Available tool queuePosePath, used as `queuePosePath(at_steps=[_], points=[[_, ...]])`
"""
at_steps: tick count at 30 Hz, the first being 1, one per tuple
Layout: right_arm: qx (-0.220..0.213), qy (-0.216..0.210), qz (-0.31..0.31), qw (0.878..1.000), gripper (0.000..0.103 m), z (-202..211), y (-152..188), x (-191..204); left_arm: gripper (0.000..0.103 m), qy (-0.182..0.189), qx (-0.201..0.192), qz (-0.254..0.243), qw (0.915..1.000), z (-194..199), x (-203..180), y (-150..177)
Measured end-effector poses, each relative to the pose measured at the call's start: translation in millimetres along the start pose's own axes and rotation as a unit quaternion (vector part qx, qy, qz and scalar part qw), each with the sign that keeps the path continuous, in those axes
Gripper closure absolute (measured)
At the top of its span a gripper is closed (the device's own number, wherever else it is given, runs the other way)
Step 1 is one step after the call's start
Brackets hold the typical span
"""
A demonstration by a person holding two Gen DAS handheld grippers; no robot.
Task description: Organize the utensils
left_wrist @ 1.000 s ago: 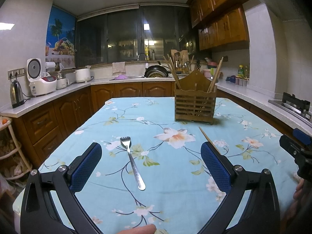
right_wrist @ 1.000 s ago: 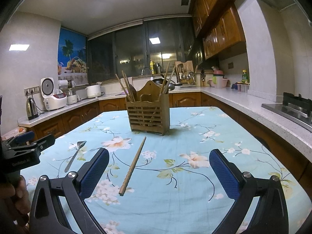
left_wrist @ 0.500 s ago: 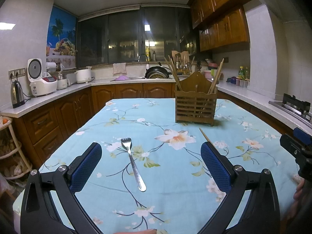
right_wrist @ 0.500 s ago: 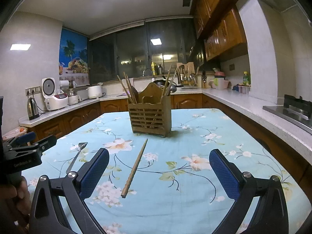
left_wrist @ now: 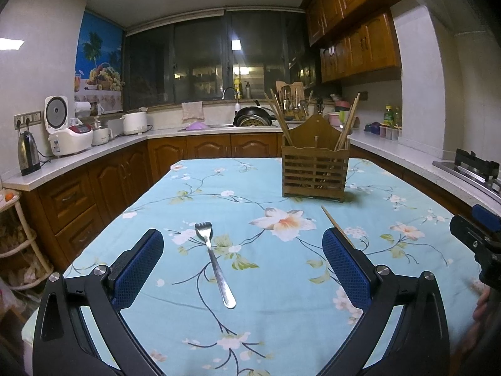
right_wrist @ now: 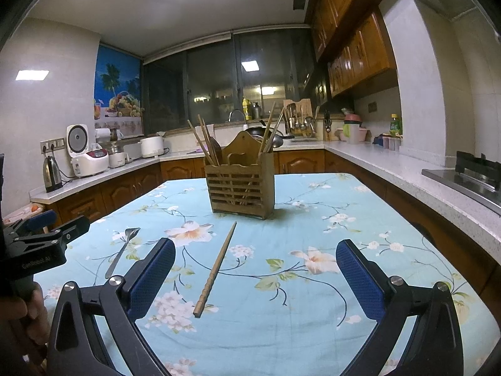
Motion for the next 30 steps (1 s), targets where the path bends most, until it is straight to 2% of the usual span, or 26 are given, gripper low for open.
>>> queuePosePath(at_steps=[25,30], points=[[0.003,0.001,-0.002,1.0,0.0,-6.3,4.2,-3.7,0.0,0.003,0.0,0.002,1.0,-2.8,-1.5,-1.6],[0.011,0.013,-0.005,1.0,0.0,-9.6,7.0,-9.3,0.0,0.003,0.0,0.003,1.0,-2.9,-2.0,-1.5]])
Point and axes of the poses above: each gripper's, at about its wrist camera, not at the fingertips, and z roughly against the way its jaws point, x to its left, y to its underside, the point moved 10 cm from there along -z, roughly the way its jaws point, and after that the axes turned 6 degrees about y, right-handed, at the moved point
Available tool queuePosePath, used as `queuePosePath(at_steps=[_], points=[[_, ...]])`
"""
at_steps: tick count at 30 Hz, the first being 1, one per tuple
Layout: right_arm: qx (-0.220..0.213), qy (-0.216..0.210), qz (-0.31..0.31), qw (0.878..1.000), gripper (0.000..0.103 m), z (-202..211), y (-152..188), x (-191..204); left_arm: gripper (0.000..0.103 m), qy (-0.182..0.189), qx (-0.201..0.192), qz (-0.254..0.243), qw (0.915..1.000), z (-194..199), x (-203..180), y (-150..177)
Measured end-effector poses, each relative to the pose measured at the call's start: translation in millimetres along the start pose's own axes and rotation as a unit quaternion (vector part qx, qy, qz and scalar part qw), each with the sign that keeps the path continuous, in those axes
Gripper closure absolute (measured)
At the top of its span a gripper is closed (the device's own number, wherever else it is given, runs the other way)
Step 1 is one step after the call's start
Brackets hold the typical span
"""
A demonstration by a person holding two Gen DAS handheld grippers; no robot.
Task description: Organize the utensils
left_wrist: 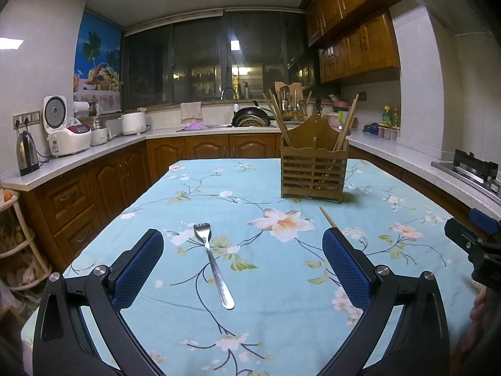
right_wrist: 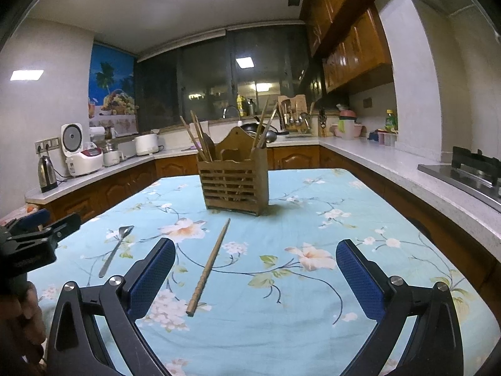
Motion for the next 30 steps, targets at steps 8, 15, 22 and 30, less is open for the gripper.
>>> queuePosePath(at_steps=[8,15,22,30], points=[[0.001,0.001,-0.001,1.0,0.0,-0.3,0.9,-2.2,0.0,0.0,0.0,0.0,1.0,-0.4,-0.3,-0.2],[0.001,0.001,0.001,1.0,0.0,0.3,1.4,-1.5,0.0,0.001,-0.001,0.0,1.0,0.2,-0.3,-0.6],[0.001,0.0,0.0,1.0,0.0,-0.4,0.9,-0.3,0.0,0.002,-0.002,0.0,1.0,0.8,-2.6,-5.6],[0.002,0.0,0.0,1.0,0.0,0.1,1.3,0.0,0.0,0.002,-0.001,0.0,1.0,1.1,-3.1,-3.8]])
Point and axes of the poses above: each gripper's, at about its wrist camera, not at the fingertips, and z roughly against the way its jaws point, x to its left, y to its underside, the point moved 10 cm from there along -z, roughly the way its jaws point, and after that the axes turned 6 degrees about y, right-handed, at the moved point
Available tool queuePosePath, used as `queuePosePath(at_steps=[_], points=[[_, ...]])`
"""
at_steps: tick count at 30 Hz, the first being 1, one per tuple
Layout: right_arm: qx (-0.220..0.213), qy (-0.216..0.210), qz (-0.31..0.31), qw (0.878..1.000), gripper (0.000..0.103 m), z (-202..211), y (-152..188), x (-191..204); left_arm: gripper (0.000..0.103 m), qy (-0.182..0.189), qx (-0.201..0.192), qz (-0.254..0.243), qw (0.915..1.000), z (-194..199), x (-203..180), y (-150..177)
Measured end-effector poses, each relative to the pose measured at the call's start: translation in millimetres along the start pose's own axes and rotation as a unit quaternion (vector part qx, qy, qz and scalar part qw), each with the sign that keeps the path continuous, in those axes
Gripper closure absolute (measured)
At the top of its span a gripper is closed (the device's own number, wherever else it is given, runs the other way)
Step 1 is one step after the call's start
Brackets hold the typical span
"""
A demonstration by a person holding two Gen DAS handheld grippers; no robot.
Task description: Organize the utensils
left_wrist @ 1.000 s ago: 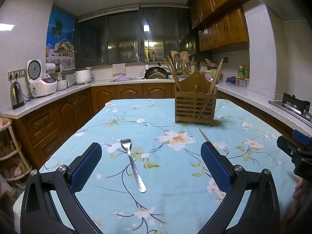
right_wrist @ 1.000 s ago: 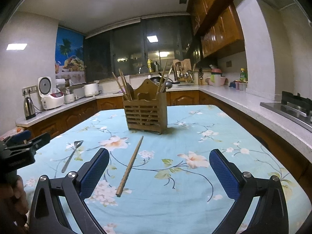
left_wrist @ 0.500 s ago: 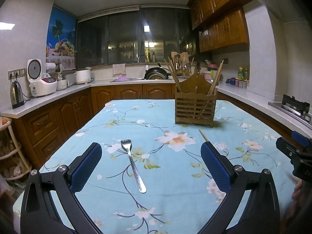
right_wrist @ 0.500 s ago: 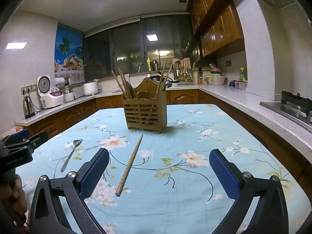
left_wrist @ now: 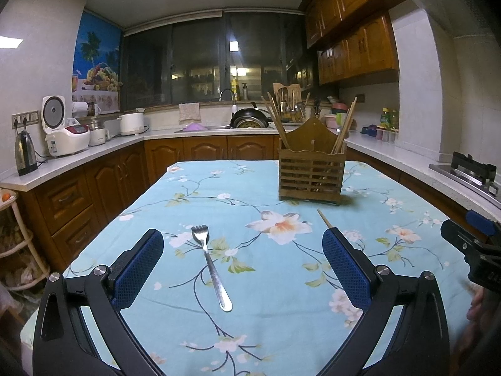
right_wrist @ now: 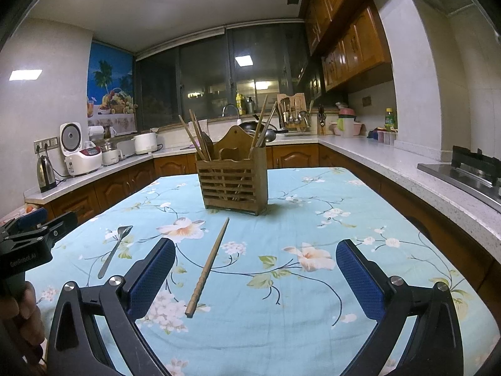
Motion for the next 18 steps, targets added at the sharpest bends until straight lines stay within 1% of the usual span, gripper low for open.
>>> queuePosePath(at_steps=[9,18], points=[[0.0,0.0,0.0,1.0,0.0,0,0,0,0.0,0.005,0.003,0.0,1.0,-3,-6,-7],[0.013,0.002,-0.005,1.0,0.0,-10,1,-3,0.0,0.013,0.012,0.001,0.9998,-14,-10,-7]])
Point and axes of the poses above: each gripper's, at about its wrist camera, not at the fingertips, and z roughly against the way its jaws point, x to its left, y to its underside, the point moved 10 cm from there along -z, roughly the way its jaws point, and after that the axes turned 6 degrees about y, right-handed, at the moved point
